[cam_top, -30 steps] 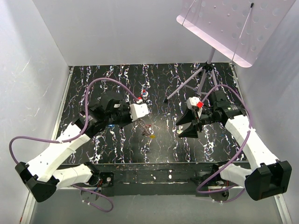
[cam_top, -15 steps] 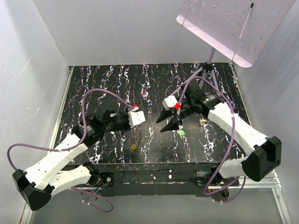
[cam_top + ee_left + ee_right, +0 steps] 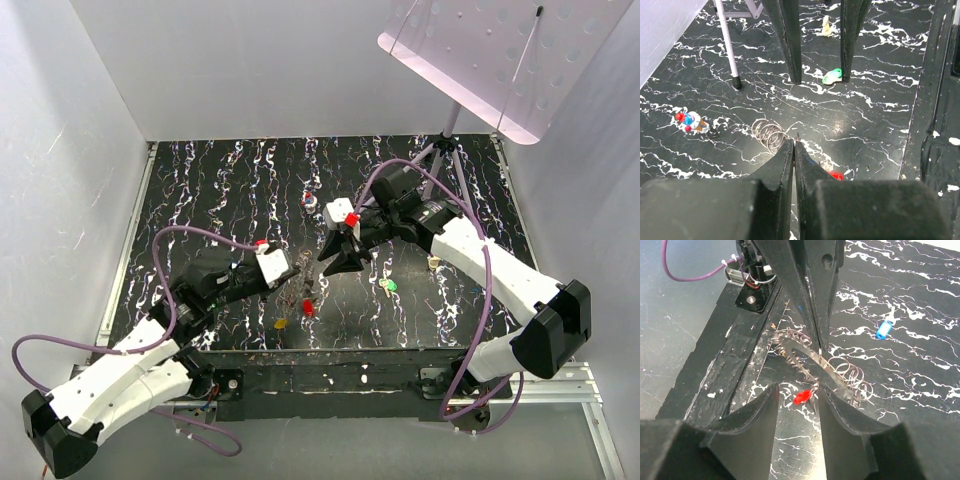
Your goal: Put the keys on the keyring
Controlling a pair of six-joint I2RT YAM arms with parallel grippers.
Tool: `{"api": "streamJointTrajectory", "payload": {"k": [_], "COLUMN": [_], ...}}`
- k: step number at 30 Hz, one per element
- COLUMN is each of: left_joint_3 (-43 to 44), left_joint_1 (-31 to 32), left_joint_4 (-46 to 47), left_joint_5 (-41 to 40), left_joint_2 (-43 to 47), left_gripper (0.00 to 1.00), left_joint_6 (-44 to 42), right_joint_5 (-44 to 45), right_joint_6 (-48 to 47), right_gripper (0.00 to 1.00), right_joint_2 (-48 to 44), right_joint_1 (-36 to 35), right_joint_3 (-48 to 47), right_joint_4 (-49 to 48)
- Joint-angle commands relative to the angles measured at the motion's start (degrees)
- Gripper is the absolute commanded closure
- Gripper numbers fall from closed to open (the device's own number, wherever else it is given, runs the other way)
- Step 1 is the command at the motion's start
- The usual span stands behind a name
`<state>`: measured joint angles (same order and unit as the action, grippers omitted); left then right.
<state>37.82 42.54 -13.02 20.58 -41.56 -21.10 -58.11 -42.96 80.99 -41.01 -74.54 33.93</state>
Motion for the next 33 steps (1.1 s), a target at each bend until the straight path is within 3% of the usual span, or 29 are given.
{"api": "streamJointTrajectory", "payload": {"k": [1, 19, 33], "left_joint_3": [-4.1, -20.8, -22.4], "left_joint_1": [0.3, 0.3, 0.2], "left_joint_4": [14.7, 45.0, 49.6], "left_joint_5": [1.0, -2.3, -1.6], "left_joint_2": [3.5, 11.1, 8.8], "left_gripper": [1.0, 1.0, 1.0], "left_joint_6": [6.2, 27.4, 29.7], "right_joint_5": [-0.1, 0.4, -1.7], "right_joint_6": [3.7, 8.5, 12.5], "right_gripper": [0.55, 0.56, 0.63], "right_joint_2": [-0.1, -1.1, 0.6], "right_joint_1": [-1.0, -1.8, -1.9], "right_joint_3": [-0.9, 0.1, -0.3], "right_joint_4": [-3.5, -5.9, -8.4]}}
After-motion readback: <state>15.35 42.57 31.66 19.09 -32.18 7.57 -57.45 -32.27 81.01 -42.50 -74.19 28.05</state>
